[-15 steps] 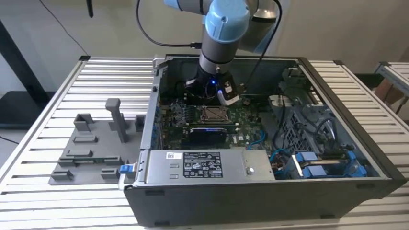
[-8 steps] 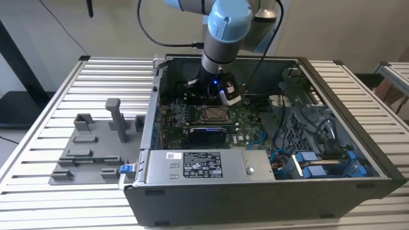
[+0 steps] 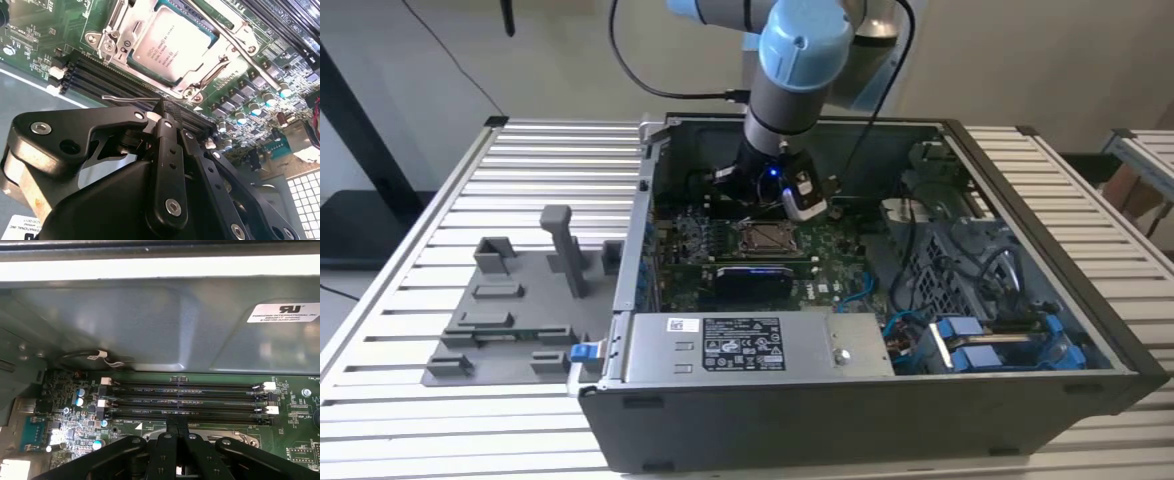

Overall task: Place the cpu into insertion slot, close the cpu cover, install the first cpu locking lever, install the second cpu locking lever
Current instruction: 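Install the first cpu locking lever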

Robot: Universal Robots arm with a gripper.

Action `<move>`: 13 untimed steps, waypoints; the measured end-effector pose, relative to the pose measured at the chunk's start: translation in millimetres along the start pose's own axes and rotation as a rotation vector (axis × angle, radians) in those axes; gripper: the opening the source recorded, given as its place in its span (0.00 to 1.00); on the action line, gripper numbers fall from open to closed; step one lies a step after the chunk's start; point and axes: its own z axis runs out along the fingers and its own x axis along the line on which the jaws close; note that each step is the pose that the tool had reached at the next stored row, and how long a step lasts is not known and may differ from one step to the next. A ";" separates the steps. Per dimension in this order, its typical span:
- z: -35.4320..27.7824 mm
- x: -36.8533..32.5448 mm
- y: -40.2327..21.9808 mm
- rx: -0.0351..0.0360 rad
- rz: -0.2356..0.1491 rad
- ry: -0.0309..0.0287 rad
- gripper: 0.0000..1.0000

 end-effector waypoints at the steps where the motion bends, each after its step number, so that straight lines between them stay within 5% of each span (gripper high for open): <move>1: 0.2 -0.7 -0.1 0.0001 0.000 0.0000 0.11; 13: 2.9 -9.4 -1.2 0.0000 0.000 0.0000 0.11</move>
